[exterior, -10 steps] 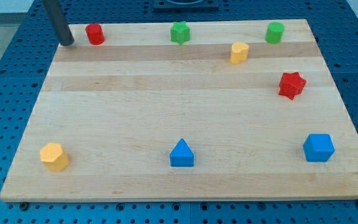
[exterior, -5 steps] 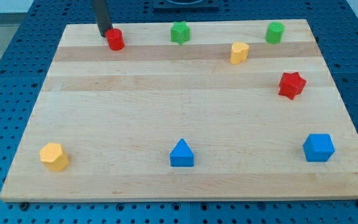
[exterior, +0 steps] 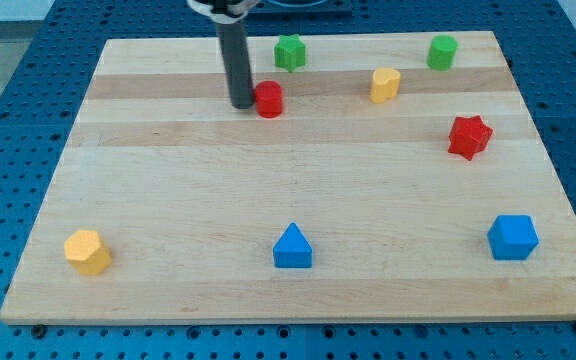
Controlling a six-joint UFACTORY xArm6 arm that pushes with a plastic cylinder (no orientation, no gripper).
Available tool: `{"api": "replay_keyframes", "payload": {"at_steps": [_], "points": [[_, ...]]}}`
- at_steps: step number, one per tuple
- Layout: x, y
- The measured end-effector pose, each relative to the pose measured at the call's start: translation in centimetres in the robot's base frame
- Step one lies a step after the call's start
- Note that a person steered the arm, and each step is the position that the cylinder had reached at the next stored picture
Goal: Push the red circle into the red star
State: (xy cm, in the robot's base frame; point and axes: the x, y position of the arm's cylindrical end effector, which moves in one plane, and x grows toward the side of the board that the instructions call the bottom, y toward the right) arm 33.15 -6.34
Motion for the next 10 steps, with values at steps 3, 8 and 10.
{"api": "replay_keyframes", "payload": {"at_steps": [3,8,10], "points": [[0.0,11.0],[3.9,22.3],[3.9,22.6]]}}
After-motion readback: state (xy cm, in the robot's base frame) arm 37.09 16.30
